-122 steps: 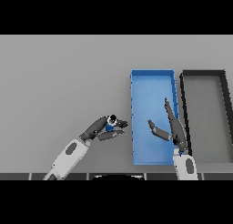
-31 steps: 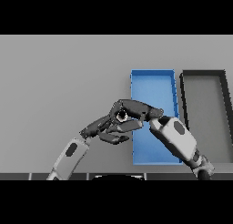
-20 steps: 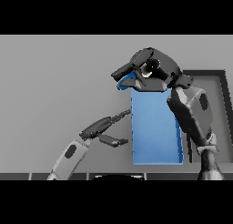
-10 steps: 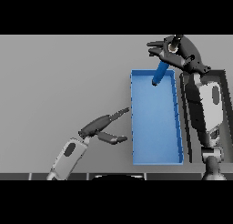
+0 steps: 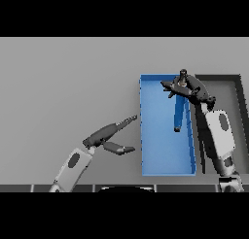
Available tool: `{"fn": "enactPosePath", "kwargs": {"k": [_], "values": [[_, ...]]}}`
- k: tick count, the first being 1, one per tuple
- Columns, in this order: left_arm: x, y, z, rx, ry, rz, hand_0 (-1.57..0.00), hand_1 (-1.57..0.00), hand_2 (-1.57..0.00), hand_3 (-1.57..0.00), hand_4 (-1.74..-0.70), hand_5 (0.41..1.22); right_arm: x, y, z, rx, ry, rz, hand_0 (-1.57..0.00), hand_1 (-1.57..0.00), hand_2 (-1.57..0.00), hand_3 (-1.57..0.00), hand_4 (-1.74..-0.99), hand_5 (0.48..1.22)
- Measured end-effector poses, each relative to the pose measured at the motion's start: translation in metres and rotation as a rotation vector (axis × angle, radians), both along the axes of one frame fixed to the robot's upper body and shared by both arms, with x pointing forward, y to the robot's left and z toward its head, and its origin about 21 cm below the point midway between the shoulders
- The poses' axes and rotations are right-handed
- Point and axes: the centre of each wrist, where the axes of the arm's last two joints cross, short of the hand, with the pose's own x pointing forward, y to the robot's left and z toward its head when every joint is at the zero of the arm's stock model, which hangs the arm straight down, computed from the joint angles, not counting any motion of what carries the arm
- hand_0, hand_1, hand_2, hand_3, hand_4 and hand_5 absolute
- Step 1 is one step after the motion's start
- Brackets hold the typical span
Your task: Pick up the blue pipe and place it into the blue bin.
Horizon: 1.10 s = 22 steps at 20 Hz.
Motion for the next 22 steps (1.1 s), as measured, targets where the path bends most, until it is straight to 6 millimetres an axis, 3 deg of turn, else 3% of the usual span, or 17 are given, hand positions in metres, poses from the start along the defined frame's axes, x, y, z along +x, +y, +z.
{"fn": "enactPosePath", "kwargs": {"k": [1,2,3,4,6,8,9,12,15,19,22], "values": [[0.0,-0.001,0.001,-0.002,-0.005,0.003,0.0,0.0,0.0,0.0,-0.88,0.46,-0.001,-0.001,-0.008,-0.02,0.03,0.006,-1.57,-1.57,-1.57,-1.57,-1.591,1.114],[-0.001,0.0,0.002,-0.006,-0.001,0.003,0.0,0.0,0.0,0.0,-0.89,0.457,-0.002,-0.001,-0.018,-0.045,0.074,0.013,-1.57,-1.57,-1.57,-1.33,-1.599,1.11],[-0.002,-0.003,0.003,0.0,0.004,-0.003,0.0,0.0,0.0,0.0,-0.89,0.455,-0.002,0.0,-0.03,-0.071,0.123,0.015,-1.56,-1.46,-1.39,-1.12,-1.547,1.133],[-0.003,-0.002,0.003,0.001,0.004,-0.002,0.0,0.0,0.0,0.0,-0.89,0.453,-0.002,-0.001,-0.036,-0.085,0.168,-0.011,-1.31,-1.17,-1.11,-0.9,-1.503,1.15],[-0.003,0.0,0.003,0.006,0.005,0.007,0.0,0.0,0.0,0.0,-0.89,0.453,-0.001,0.002,-0.045,-0.077,0.258,-0.037,-0.84,-0.75,-0.71,-0.57,-1.392,1.176],[-0.002,-0.003,0.004,0.016,0.004,0.007,0.0,0.0,0.0,0.0,-0.89,0.453,-0.002,0.002,-0.05,-0.101,0.353,-0.04,-0.53,-0.48,-0.46,-0.37,-1.285,1.141],[-0.001,-0.002,0.004,0.019,0.014,0.014,0.0,0.0,0.0,0.0,-0.89,0.453,-0.006,0.001,-0.05,-0.143,0.355,0.0,-0.43,-0.38,-0.36,-0.29,-1.242,1.081],[-0.001,-0.006,0.002,0.015,0.014,0.007,0.0,0.0,0.0,0.0,-0.89,0.453,-0.007,0.008,-0.05,-0.277,0.34,0.063,-0.22,-0.19,-0.19,-0.15,-1.165,0.924],[-0.001,-0.003,0.001,0.012,0.008,0.005,0.0,0.0,0.0,0.0,-0.9,0.45,-0.006,0.012,-0.053,-0.376,0.306,0.097,-0.11,-0.1,-0.09,-0.08,-1.125,0.821],[0.0,-0.003,0.0,0.006,0.015,0.004,0.0,0.0,0.0,0.0,-0.91,0.458,-0.005,0.012,-0.062,-0.419,0.275,0.086,-0.04,-0.04,-0.04,-0.03,-1.124,0.717],[-0.001,-0.003,0.001,0.003,0.019,0.015,0.0,0.0,0.0,0.0,-0.92,0.462,-0.006,0.007,-0.06,-0.413,0.253,0.069,-0.02,-0.02,-0.02,-0.02,-1.119,0.695]]}}
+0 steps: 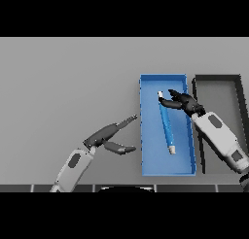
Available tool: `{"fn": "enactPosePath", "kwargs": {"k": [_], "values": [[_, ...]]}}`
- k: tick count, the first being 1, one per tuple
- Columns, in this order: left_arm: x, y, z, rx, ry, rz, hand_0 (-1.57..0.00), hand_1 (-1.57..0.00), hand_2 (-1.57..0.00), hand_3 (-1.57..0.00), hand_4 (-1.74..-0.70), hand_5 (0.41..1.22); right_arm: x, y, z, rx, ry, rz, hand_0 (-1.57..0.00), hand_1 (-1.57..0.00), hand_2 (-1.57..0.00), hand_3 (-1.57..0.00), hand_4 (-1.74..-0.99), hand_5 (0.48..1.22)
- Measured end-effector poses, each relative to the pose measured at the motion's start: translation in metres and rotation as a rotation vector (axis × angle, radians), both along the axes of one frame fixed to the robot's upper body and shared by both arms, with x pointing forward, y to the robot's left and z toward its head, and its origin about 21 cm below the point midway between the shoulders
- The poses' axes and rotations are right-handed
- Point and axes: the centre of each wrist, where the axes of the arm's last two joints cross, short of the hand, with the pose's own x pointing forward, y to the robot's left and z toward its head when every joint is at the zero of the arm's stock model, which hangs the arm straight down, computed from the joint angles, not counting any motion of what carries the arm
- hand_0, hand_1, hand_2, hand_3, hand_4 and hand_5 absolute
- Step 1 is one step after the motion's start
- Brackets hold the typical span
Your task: Pick up the blue pipe and place it into the blue bin.
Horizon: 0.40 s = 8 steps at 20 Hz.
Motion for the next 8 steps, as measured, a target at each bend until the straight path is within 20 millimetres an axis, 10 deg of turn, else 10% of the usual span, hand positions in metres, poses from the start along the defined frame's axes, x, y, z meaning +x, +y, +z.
{"fn": "enactPosePath", "kwargs": {"k": [8], "values": [[0.0011,0.0022,-0.001,-0.011,0.007,-0.011,0.0,0.0,0.0,0.0,-0.92,0.468,0.0007,0.0031,-0.0044,0.025,0.003,0.032,-0.01,-0.01,-0.01,-0.01,-1.129,0.677]]}}
